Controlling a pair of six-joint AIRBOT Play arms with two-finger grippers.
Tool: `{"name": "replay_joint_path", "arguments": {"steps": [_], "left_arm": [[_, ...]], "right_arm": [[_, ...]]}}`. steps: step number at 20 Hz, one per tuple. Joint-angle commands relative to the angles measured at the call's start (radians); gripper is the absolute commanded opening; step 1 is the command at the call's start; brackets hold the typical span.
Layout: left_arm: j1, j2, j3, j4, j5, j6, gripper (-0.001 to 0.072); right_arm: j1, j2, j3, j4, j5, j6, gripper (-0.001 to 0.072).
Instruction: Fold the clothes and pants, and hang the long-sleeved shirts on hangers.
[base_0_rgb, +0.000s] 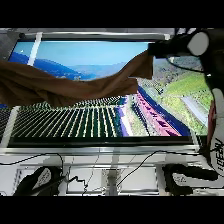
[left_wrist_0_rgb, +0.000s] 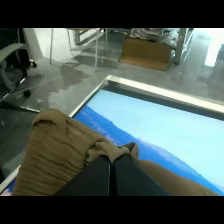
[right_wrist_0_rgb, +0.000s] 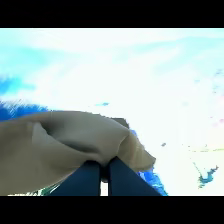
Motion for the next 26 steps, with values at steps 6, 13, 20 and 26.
{"name": "replay_joint_path", "arguments": {"steps": [6, 13, 20, 26], "left_arm": [[-0.001, -0.051, 0.001, -0.003, -0.123, -0.030, 0.0027], [-0.025, -0.071, 0.014, 0.006, -0.154, -0.064, 0.0028], [0.035, 0.097, -0.004, 0.422, -0.808, -0.041, 0.0028], [0.213, 0.274, -0.275, 0.398, -0.885, -0.063, 0.0028]], "right_arm": [[-0.291, 0.013, 0.003, -0.013, -0.032, -0.031, 0.0014], [-0.313, -0.029, 0.001, -0.010, -0.043, -0.071, 0.0014], [-0.313, 0.097, -0.112, -0.019, 0.227, -0.190, 0.0014], [-0.313, 0.390, -0.730, -0.014, 0.221, -0.186, 0.0015]]}}
